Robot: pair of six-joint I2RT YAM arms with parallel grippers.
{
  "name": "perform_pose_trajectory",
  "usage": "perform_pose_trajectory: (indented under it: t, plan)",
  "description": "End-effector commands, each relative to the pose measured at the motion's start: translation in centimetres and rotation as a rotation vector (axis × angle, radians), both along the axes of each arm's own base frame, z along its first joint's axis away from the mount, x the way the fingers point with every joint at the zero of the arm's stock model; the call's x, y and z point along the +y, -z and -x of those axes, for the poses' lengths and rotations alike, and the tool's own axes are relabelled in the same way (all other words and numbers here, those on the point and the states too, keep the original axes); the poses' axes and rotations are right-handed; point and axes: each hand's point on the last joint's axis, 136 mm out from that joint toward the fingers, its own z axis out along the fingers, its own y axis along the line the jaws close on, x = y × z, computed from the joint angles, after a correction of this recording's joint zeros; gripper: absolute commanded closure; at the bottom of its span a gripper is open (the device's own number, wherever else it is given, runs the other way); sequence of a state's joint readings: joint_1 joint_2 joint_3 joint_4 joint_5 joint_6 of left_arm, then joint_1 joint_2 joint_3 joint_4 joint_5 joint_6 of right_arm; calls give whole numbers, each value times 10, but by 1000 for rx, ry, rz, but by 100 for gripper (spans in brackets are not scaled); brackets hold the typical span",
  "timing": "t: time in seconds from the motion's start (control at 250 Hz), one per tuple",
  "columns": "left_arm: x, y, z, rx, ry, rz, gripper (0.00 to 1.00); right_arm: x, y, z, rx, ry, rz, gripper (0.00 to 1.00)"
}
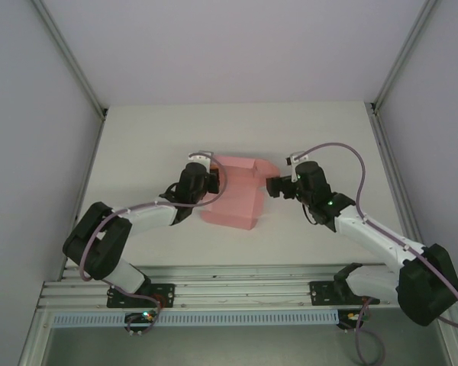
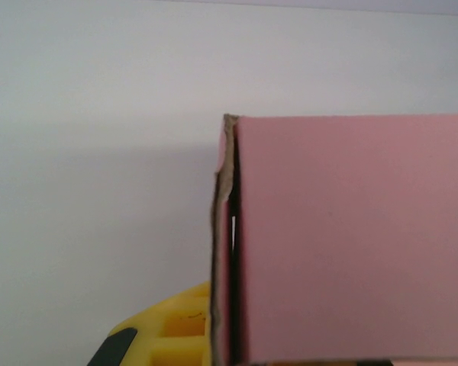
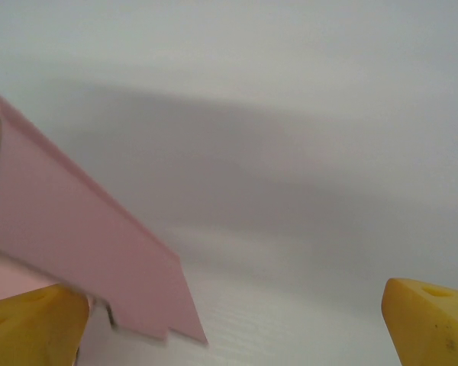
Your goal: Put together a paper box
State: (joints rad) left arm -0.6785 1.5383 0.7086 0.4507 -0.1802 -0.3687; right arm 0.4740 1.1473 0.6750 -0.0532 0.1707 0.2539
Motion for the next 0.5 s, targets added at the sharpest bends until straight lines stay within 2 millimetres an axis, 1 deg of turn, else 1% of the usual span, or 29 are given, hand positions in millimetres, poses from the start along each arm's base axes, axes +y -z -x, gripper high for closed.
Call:
perform_pose_trajectory:
  t: [0.0, 0.124, 0.26, 0.403, 0.495]
  plan:
    - [-1, -26, -4, -32, -5, 53, 100, -15, 14, 8, 38, 62, 42, 0]
    - [0, -27, -5, -30, -13, 48, 100, -17, 22, 6, 58, 72, 56, 0]
    - [-2, -26, -5, -29, 0, 55, 100, -8, 22, -7, 51, 51, 51, 0]
    - [-6, -24, -3, -21, 16, 63, 100, 11, 8, -28, 13, 3, 21, 0]
    - [-9, -22, -2, -15, 28, 67, 100, 24, 2, -38, 1, -38, 8, 0]
